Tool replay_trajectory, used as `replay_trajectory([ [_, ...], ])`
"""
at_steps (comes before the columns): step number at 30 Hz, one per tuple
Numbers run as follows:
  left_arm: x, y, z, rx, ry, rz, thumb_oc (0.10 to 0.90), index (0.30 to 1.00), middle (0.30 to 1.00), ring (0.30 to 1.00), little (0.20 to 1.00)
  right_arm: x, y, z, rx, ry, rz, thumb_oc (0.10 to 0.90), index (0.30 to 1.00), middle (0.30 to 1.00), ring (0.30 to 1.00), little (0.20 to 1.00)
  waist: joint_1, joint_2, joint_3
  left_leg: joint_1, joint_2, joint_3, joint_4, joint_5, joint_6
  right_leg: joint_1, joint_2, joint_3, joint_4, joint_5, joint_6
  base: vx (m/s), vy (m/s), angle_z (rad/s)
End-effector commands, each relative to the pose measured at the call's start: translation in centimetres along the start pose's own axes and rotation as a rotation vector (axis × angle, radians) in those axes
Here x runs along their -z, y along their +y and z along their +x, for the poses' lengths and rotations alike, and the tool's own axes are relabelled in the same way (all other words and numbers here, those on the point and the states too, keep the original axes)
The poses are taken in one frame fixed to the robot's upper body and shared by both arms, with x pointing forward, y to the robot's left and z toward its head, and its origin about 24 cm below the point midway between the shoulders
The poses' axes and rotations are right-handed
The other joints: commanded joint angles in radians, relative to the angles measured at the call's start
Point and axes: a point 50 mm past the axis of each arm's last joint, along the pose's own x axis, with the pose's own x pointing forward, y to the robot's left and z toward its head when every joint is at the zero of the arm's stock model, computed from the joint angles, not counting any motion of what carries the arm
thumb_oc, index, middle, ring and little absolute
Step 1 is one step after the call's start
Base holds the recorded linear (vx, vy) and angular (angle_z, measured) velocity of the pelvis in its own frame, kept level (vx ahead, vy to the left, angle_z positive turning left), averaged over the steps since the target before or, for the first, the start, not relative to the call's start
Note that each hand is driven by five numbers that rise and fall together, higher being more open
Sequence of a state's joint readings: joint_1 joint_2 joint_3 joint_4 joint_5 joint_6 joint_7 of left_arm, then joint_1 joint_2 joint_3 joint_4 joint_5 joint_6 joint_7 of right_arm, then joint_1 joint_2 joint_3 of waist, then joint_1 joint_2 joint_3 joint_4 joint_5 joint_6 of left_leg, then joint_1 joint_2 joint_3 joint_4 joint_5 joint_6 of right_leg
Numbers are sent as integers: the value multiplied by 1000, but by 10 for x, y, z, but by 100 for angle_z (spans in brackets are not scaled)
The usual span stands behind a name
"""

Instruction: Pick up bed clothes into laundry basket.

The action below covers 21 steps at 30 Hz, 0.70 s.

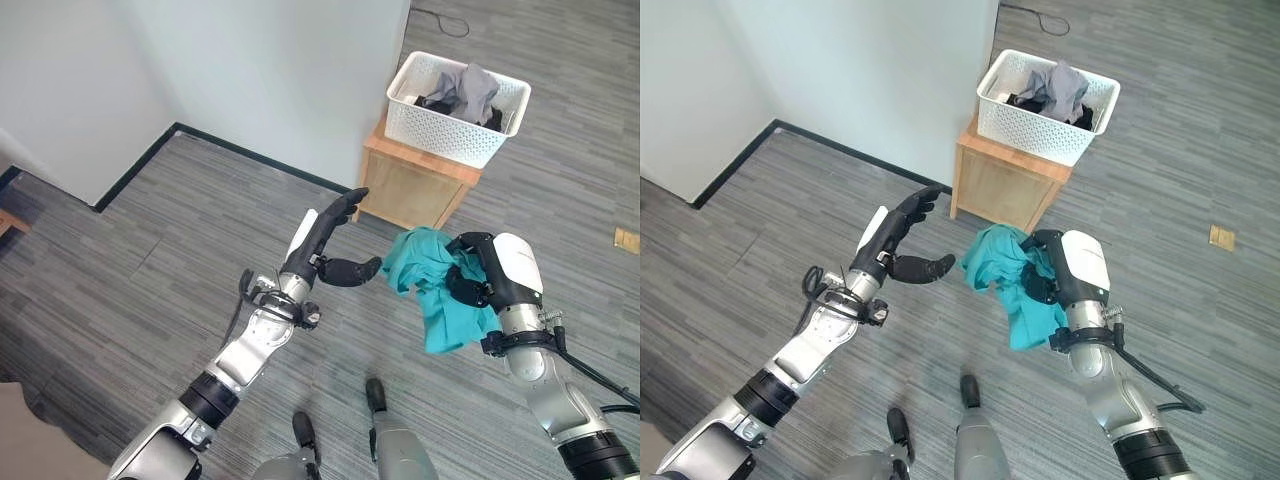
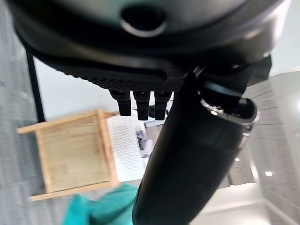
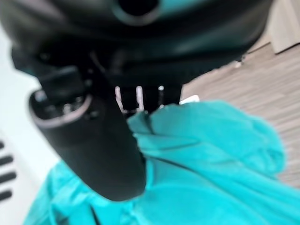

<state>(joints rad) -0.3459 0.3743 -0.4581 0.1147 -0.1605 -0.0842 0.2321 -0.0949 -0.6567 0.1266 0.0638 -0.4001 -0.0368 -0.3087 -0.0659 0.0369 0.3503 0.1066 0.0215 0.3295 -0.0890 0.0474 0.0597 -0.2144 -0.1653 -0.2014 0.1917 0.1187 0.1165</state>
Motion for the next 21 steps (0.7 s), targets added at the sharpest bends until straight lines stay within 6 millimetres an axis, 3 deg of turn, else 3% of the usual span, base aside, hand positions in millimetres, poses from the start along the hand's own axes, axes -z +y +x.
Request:
replay_trajectory([
  [1, -38, 19, 2, -95, -215, -51, 800, 900, 900, 900, 900, -33, -36, 17, 179, -191, -11, 400, 300, 300, 300, 300, -21, -5, -36, -44, 20, -42, 2, -121, -22, -21, -26, 82, 293, -155, 88, 12, 91, -70],
  [5, -36, 17, -1, -101, -216, -78, 800, 900, 900, 900, 900, -30, -34, 7, 158, -183, -5, 400, 300, 300, 300, 300, -39, 8, -16, -43, 10, -53, 2, -128, -25, -98, 44, 120, 277, -194, 64, 49, 16, -39],
  [8, -34, 20, -3, -115, -205, -84, 800, 900, 900, 900, 900, -28, -28, 3, 136, -172, -2, 400, 300, 300, 300, 300, -45, 2, -21, -13, -8, -45, 2, -181, -30, -133, 39, 58, 125, -173, 50, 221, -79, -19],
  [9, -32, 22, -4, -124, -197, -83, 800, 900, 900, 900, 900, -28, -26, 3, 129, -168, -1, 400, 300, 300, 300, 300, -48, 1, -26, 2, -12, -40, 2, -200, -31, -139, 44, 30, 61, -153, 47, 291, -138, -34],
  [10, -29, 25, -6, -133, -184, -79, 800, 900, 900, 900, 900, -27, -23, 2, 120, -164, 4, 400, 300, 300, 300, 300, -55, -5, -31, 18, -16, -22, 2, -207, -35, -134, 62, -12, -45, -95, 40, 292, -174, -42],
  [12, -25, 29, -9, -151, -166, -76, 800, 900, 900, 900, 900, -22, -19, -2, 104, -140, 6, 400, 300, 300, 300, 300, -64, 0, -43, 64, -30, -40, 2, -254, -38, -146, 96, -27, -151, -70, 57, 420, -179, -33],
  [13, -23, 30, -11, -153, -162, -78, 800, 900, 900, 900, 900, -19, -18, -5, 96, -126, 4, 400, 300, 300, 300, 300, -74, -5, -45, 68, -36, -32, 2, -249, -46, -154, 95, -41, -192, -38, 54, 466, -215, -20],
  [16, -19, 29, -13, -153, -152, -91, 800, 900, 900, 900, 900, -5, -14, -19, 57, -70, -20, 400, 300, 300, 300, 300, -119, 12, -57, 103, -44, -66, 2, -286, -58, -180, 94, 12, -238, -7, 64, 415, -212, -10],
  [18, -18, 26, -13, -142, -150, -99, 800, 900, 900, 900, 900, 2, -17, -28, 37, -48, -49, 400, 300, 300, 300, 300, -141, 30, -76, 136, -54, -87, 2, -315, -57, -156, 100, 44, -266, 7, 43, 453, -241, 32],
  [20, -18, 26, -14, -165, -150, -120, 800, 900, 900, 900, 900, 1, -21, -31, 21, -72, -66, 400, 300, 300, 300, 300, -156, 61, -79, 155, -45, -86, 30, -303, -69, -114, 113, 50, -269, 5, 21, 330, -206, 51],
  [21, -18, 26, -14, -165, -150, -121, 800, 900, 900, 900, 900, 1, -21, -31, 21, -72, -67, 400, 300, 300, 300, 300, -157, 62, -78, 156, -44, -87, 32, -305, -69, -113, 114, 49, -270, 4, 21, 223, -207, 24],
])
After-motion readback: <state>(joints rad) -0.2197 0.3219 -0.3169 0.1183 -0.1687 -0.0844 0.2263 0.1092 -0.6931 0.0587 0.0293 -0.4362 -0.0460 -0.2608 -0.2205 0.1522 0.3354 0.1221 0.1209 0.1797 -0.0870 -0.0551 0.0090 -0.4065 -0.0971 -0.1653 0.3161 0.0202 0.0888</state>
